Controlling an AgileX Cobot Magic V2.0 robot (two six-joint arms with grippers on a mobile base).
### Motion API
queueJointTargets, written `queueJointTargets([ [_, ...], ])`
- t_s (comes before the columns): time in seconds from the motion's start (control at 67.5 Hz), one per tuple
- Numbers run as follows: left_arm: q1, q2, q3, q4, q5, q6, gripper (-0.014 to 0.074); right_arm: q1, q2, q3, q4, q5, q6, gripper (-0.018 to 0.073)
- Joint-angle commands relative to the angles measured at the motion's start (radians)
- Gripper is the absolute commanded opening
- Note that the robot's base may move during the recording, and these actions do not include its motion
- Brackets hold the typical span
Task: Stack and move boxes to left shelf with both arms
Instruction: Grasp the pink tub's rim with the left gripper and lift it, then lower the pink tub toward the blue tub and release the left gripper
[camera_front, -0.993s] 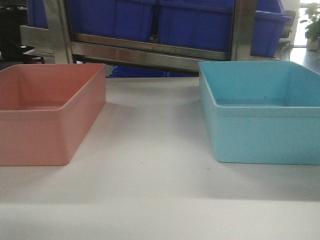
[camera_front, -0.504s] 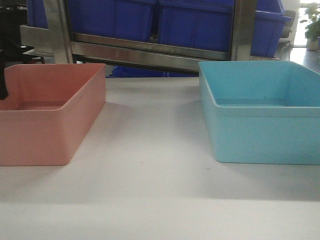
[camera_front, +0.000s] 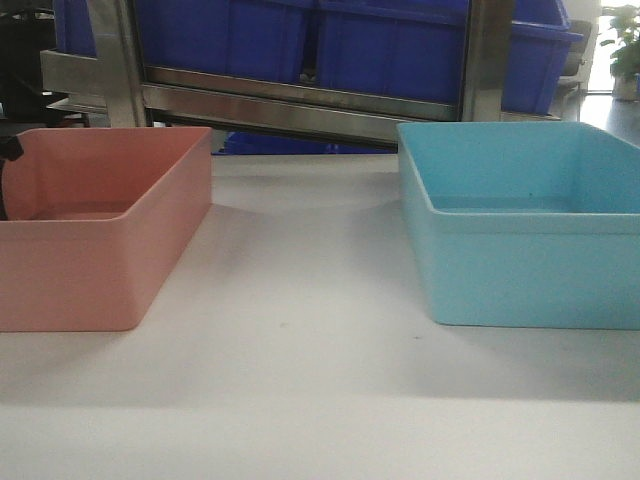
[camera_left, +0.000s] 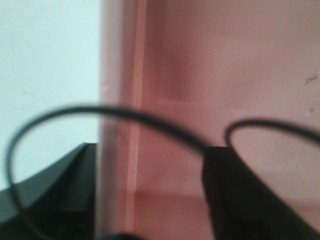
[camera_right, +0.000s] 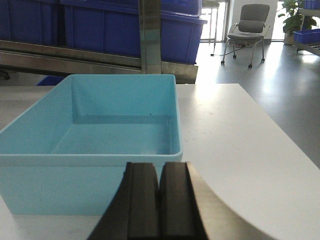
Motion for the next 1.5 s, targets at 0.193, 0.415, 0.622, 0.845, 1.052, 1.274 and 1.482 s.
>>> queueJointTargets([
  [0.193,-0.004,-0.067,-0.03,-0.013,-0.015,-0.001,-0.0002,-0.002,-0.017,-0.024,0.003,-0.099,-0.004,0.0052],
  [0.415,-0.004,-0.067,-0.03,-0.016,-0.013,-0.001,-0.0002,-0.002,-0.017,-0.024,0.003,-0.099,-0.004,0.0052],
  [0.622,-0.004,-0.087,-0.084,-0.099,0.021,-0.003,-0.0001,-0.002,-0.017,-0.024,0.003,-0.099,-0.004,0.0052],
  [0.845,-0.036,-0.165,-0.159,-0.175,0.047,-0.073,-0.0001,-0.002,-0.017,-0.024,0.003,-0.099,-0.004,0.0052],
  [1.052,-0.144,-0.169,-0.177,-0.18,0.032,-0.168,-0.0001,-0.002,-0.017,-0.024,0.003,-0.099,-0.004,0.0052],
  [1.274,-0.26,-0.134,-0.177,-0.18,-0.024,-0.234,-0.0001,-0.002,-0.017,-0.024,0.003,-0.1,-0.004,0.0052],
  [1.482,-0.316,-0.053,-0.173,-0.165,0.001,-0.296,-0.0001,-0.002,-0.017,-0.024,0.003,-0.103,-0.004,0.0052],
])
